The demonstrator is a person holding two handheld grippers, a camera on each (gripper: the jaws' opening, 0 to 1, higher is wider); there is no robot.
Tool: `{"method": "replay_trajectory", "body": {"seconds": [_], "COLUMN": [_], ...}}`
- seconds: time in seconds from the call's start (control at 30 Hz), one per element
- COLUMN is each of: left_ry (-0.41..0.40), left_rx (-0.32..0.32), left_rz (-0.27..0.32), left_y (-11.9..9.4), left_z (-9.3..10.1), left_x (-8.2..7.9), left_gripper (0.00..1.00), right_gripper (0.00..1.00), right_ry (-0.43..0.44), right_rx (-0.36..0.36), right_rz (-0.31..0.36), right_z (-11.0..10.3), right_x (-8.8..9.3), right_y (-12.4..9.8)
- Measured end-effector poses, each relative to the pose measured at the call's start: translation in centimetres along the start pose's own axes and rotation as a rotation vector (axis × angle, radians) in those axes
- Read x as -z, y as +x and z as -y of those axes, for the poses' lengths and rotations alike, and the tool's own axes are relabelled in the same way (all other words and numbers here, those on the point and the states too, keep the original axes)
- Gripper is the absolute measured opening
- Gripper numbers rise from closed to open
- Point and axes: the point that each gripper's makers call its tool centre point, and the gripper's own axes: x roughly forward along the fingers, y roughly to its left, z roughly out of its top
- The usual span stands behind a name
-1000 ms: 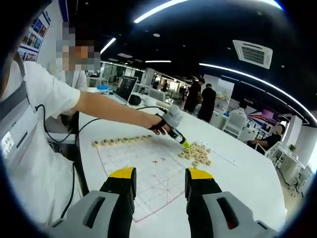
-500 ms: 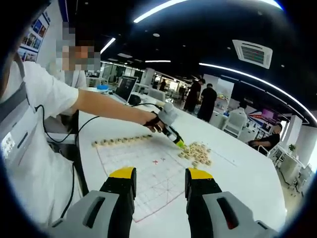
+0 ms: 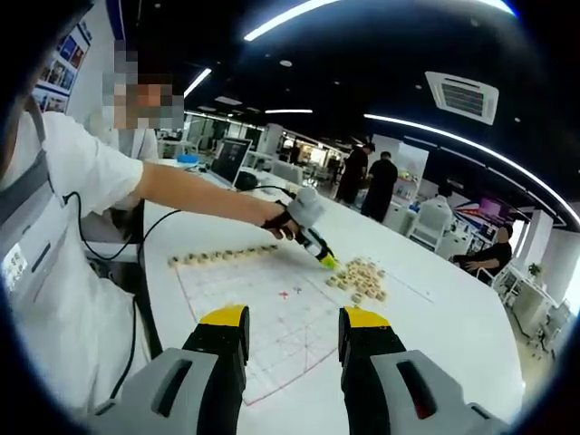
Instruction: Pick up the chess pieces one by one and place each piece onto its starting position on the chessboard, setting the pieces on their correct points until all the chess pieces are arranged in the starting layout
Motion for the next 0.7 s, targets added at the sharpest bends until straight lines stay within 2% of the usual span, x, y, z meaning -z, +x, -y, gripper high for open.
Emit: {"method": "replay_trajectory", "body": {"seconds": [0.13,0.17,0.43,0.57,0.7], "left_ry": [0.035,0.050,0.105,0.116,0.111], "left_rx": [0.023,0.033,0.097,0.128,0.159], "left_rz": [-0.002,-0.003,-0.015,-0.034,-0.043], "left_y": [-2.3,-3.5,-8.4,-10.3,-11.0], "left_z": [0.7,1.1,3.5,4.4,5.3], "left_x": [0.5,0.8,3.3,4.7,5.5], "left_gripper": [0.19,0.19,0.19,0.19,0.19], "right_gripper": [0.40,0.40,0.40,0.40,0.40], "right_ry": [-0.009,-0.011,-0.017,-0.019,-0.021], "right_rx": [-0.007,-0.008,-0.006,-0.007,-0.010], "right_rz": [0.003,0.004,0.008,0.005,0.004], "right_z": [-0.4,-0.5,-0.6,-0.6,-0.8], "right_x": [-0.3,-0.4,-0.7,-0.7,-0.8], "right_y": [0.1,0.1,0.0,0.1,0.2]}}
